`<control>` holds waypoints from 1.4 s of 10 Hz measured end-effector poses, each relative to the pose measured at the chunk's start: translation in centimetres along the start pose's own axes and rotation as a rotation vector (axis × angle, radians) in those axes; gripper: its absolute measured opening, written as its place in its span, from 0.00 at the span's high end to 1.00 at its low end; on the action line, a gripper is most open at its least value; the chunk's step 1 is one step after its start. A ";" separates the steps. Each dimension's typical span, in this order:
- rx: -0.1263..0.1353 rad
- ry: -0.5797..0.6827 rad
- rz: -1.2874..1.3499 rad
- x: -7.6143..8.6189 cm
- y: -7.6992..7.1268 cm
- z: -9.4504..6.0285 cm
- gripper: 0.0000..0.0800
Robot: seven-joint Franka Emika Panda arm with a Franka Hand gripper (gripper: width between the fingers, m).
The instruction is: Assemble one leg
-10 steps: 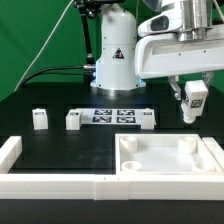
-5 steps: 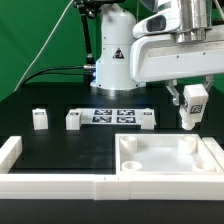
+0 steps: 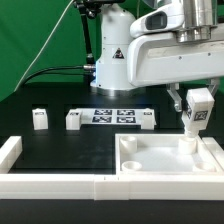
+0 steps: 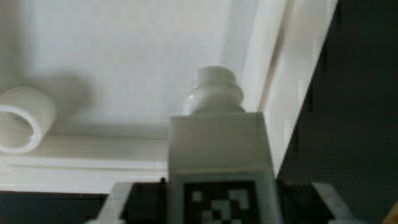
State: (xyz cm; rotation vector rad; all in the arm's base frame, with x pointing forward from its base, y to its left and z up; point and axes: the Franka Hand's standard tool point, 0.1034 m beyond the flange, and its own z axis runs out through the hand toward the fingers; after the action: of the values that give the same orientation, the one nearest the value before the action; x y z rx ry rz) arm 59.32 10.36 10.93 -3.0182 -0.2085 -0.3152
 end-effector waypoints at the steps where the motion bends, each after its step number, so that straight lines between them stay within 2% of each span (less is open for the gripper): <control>1: 0.002 0.013 0.001 1.5 0.1 0.2 0.64; 2: -0.002 0.063 -0.012 2.5 0.3 0.5 0.64; 4: -0.004 0.071 -0.013 2.5 0.4 0.6 0.64; 5: -0.014 0.140 -0.014 2.8 0.6 0.5 0.64; 8: -0.018 0.162 -0.014 2.6 0.6 0.6 0.64; 14: -0.030 0.290 -0.029 2.7 -0.2 1.5 0.64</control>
Offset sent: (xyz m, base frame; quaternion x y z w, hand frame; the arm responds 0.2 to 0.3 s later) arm 0.0000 0.0000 0.0000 0.0000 0.0000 0.0000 1.0000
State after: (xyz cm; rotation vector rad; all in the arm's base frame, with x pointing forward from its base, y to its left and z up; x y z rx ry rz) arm 62.20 11.03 10.02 -2.9519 -0.2245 -0.7567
